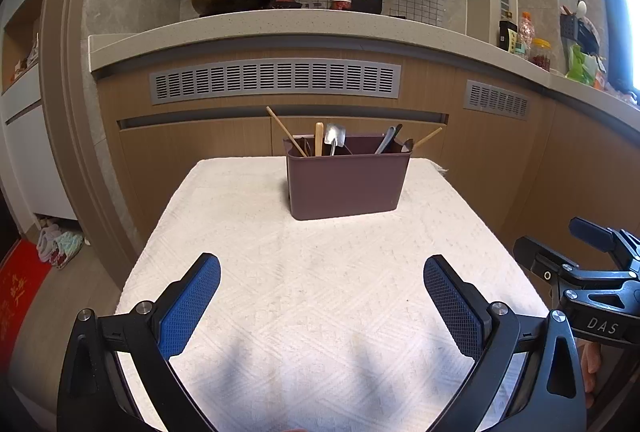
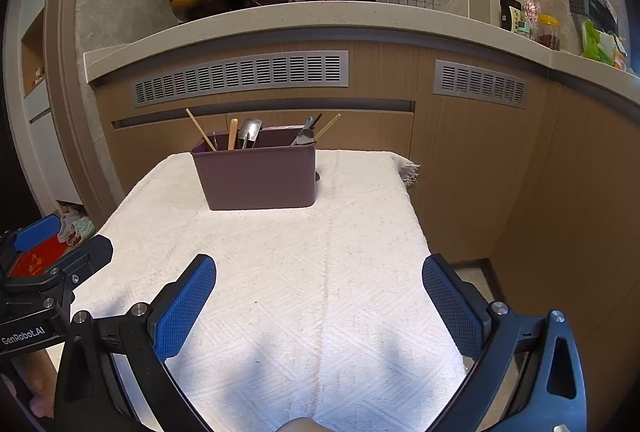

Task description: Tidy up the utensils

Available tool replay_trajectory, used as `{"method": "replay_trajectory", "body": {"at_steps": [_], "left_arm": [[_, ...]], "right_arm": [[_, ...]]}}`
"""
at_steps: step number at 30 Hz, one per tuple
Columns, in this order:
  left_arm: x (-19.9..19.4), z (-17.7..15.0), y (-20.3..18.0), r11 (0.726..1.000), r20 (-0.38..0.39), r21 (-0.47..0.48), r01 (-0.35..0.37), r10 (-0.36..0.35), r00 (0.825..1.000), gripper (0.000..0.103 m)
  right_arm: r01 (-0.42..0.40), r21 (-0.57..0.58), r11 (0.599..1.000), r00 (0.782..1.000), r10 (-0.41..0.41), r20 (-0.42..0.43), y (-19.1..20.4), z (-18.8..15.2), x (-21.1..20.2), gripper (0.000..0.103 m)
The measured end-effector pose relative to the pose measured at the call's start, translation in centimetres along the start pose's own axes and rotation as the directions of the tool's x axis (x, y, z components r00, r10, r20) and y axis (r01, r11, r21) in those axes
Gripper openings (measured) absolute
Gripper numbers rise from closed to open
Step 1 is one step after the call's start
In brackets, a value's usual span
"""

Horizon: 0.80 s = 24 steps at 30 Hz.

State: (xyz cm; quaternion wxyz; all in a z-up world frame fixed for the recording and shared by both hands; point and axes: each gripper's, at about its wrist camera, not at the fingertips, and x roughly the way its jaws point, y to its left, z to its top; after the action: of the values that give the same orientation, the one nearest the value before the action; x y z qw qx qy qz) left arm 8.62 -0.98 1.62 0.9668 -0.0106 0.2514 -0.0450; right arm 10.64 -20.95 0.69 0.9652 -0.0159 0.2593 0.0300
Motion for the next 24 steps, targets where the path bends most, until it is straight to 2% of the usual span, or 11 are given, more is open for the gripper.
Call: {"method": "replay_trajectory", "body": {"at_steps": [24], "left_arm": [[0.24,-0.32,0.84,1.000,-0.008,-0.014,-0.014,0.014,1.000,0.101]], "right_arm": [[0.006,-0.005,1.000,1.000,-0.006,0.000,0.18,0.00,-0.16,0.103]]}}
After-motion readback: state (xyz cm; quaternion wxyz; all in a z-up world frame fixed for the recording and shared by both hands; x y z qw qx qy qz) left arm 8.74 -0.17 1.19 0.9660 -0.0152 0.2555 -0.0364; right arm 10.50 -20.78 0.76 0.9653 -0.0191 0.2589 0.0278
